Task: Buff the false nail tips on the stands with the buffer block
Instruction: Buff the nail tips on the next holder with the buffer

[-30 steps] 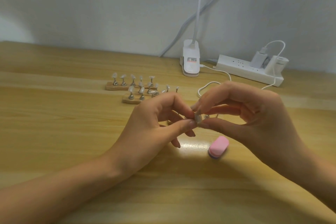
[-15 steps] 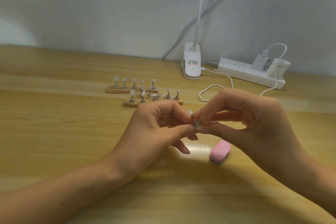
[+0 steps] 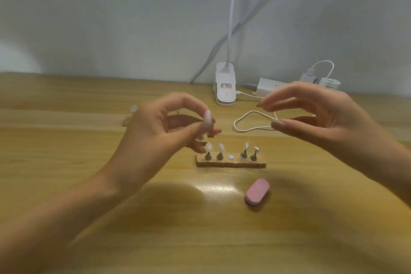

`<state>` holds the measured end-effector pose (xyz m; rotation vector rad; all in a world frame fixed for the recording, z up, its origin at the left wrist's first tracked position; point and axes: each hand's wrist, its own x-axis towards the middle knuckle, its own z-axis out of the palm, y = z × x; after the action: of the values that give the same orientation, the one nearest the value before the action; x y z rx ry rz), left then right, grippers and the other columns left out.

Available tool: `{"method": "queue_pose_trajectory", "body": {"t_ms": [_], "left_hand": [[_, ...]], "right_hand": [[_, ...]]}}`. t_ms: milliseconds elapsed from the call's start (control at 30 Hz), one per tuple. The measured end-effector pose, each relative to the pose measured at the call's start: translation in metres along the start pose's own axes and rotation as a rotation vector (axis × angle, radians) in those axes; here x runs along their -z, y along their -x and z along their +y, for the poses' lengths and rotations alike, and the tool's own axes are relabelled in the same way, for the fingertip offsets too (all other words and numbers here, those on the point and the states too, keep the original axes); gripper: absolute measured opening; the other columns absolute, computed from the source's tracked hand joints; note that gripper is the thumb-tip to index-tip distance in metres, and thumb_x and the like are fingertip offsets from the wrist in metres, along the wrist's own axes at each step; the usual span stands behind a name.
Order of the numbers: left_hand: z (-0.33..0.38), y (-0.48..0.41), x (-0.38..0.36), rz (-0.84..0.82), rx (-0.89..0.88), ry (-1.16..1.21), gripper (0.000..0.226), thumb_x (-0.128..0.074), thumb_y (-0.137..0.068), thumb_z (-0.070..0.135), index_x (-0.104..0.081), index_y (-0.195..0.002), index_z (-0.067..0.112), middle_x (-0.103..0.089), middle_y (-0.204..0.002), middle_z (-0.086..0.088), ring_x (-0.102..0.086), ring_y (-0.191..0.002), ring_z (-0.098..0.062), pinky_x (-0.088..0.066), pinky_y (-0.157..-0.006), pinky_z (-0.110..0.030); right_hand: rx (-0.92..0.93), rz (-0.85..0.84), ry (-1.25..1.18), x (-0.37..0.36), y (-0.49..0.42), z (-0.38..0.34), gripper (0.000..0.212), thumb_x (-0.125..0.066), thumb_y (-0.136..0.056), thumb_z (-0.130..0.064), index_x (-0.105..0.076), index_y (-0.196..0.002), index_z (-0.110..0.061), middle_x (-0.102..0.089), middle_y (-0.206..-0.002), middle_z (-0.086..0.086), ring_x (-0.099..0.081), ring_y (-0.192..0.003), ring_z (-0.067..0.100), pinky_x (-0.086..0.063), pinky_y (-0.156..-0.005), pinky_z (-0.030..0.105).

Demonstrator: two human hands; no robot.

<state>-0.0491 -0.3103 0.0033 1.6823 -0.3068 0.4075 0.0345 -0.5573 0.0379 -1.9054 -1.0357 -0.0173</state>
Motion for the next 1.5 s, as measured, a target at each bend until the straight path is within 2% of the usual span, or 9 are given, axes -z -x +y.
{"method": "queue_pose_trajectory", "body": {"t_ms": [200, 367, 433, 567, 667, 833, 1100, 1333, 1500], "left_hand": [[0.007, -0.026, -0.001, -0.214, -0.047, -0.425, 0.019, -0.073, -0.076, 0.044, -0.076, -0.085, 0.028, -0.073, -0.094, 0.013, -0.070, -0.091, -0.009, -0.058, -0.080, -0.026], [-0.012, -0.033, -0.025, -0.371, -0.099, -0.666, 0.005, -0.077, -0.085, 0.025, -0.072, -0.087, 0.026, -0.067, -0.086, 0.020, -0.058, -0.091, 0.005, -0.040, -0.081, -0.013], [-0.020, -0.031, -0.028, -0.373, -0.116, -0.679, 0.011, -0.077, -0.085, 0.017, -0.072, -0.090, 0.025, -0.069, -0.087, 0.017, -0.058, -0.091, 0.006, -0.041, -0.083, -0.014], [-0.027, -0.027, -0.030, -0.313, -0.109, -0.704, 0.031, -0.073, -0.082, 0.015, -0.062, -0.103, 0.035, -0.069, -0.088, 0.023, -0.061, -0.101, 0.001, -0.043, -0.097, -0.044], [-0.030, -0.024, -0.031, -0.281, -0.101, -0.792, 0.043, -0.072, -0.083, 0.029, -0.049, -0.114, 0.047, -0.066, -0.094, 0.032, -0.051, -0.109, 0.005, -0.029, -0.104, -0.031], [-0.032, -0.021, -0.033, -0.236, -0.081, -0.837, 0.038, -0.069, -0.085, 0.036, -0.048, -0.113, 0.049, -0.064, -0.095, 0.032, -0.046, -0.105, 0.007, -0.014, -0.090, -0.007], [-0.030, -0.020, -0.037, -0.286, -0.029, -0.925, 0.047, -0.071, -0.084, 0.044, -0.040, -0.119, 0.051, -0.056, -0.101, 0.030, -0.039, -0.102, 0.002, -0.025, -0.090, -0.027], [-0.032, -0.019, -0.033, -0.289, -0.060, -0.988, 0.047, -0.070, -0.085, 0.044, -0.039, -0.119, 0.049, -0.056, -0.100, 0.029, -0.037, -0.100, 0.004, -0.022, -0.083, -0.025], [-0.027, -0.011, -0.031, -0.312, -0.041, -0.970, 0.055, -0.070, -0.083, 0.051, -0.033, -0.123, 0.054, -0.055, -0.102, 0.030, -0.037, -0.102, 0.006, -0.022, -0.089, -0.025]], "right_hand": [[-0.015, -0.170, 0.204, 0.001, 0.034, 0.031, 0.018, -0.065, -0.089, -0.043, -0.070, -0.107, -0.040, -0.072, -0.106, -0.014, -0.069, -0.097, 0.011, -0.058, -0.077, 0.026], [0.058, -0.305, 0.309, -0.014, 0.050, 0.040, 0.026, -0.065, -0.092, -0.039, -0.064, -0.117, -0.039, -0.061, -0.115, -0.015, -0.065, -0.100, 0.011, -0.052, -0.080, 0.019], [0.051, -0.323, 0.314, -0.014, 0.052, 0.043, 0.028, -0.067, -0.092, -0.034, -0.063, -0.119, -0.040, -0.060, -0.117, -0.014, -0.064, -0.105, 0.013, -0.052, -0.084, 0.023], [0.039, -0.316, 0.285, -0.014, 0.053, 0.044, 0.028, -0.064, -0.093, -0.040, -0.063, -0.121, -0.041, -0.059, -0.120, -0.016, -0.063, -0.109, 0.013, -0.050, -0.085, 0.019], [0.050, -0.312, 0.316, -0.018, 0.053, 0.045, 0.030, -0.064, -0.091, -0.041, -0.062, -0.121, -0.042, -0.056, -0.119, -0.020, -0.060, -0.106, 0.009, -0.046, -0.084, 0.013], [0.044, -0.353, 0.342, -0.019, 0.053, 0.045, 0.030, -0.061, -0.092, -0.047, -0.059, -0.122, -0.047, -0.053, -0.122, -0.019, -0.059, -0.108, 0.012, -0.050, -0.084, 0.020], [0.033, -0.362, 0.394, -0.021, 0.048, 0.039, 0.028, -0.057, -0.089, -0.054, -0.058, -0.117, -0.049, -0.051, -0.118, -0.022, -0.060, -0.097, 0.005, -0.050, -0.076, 0.016], [0.038, -0.352, 0.503, -0.024, 0.046, 0.035, 0.028, -0.048, -0.087, -0.067, -0.052, -0.107, -0.049, -0.047, -0.116, -0.031, -0.057, -0.089, -0.003, -0.044, -0.064, 0.011], [0.019, -0.294, 0.472, -0.008, 0.050, 0.035, 0.028, -0.054, -0.086, -0.065, -0.058, -0.103, -0.044, -0.058, -0.109, -0.028, -0.062, -0.093, 0.003, -0.053, -0.068, 0.025]]}}
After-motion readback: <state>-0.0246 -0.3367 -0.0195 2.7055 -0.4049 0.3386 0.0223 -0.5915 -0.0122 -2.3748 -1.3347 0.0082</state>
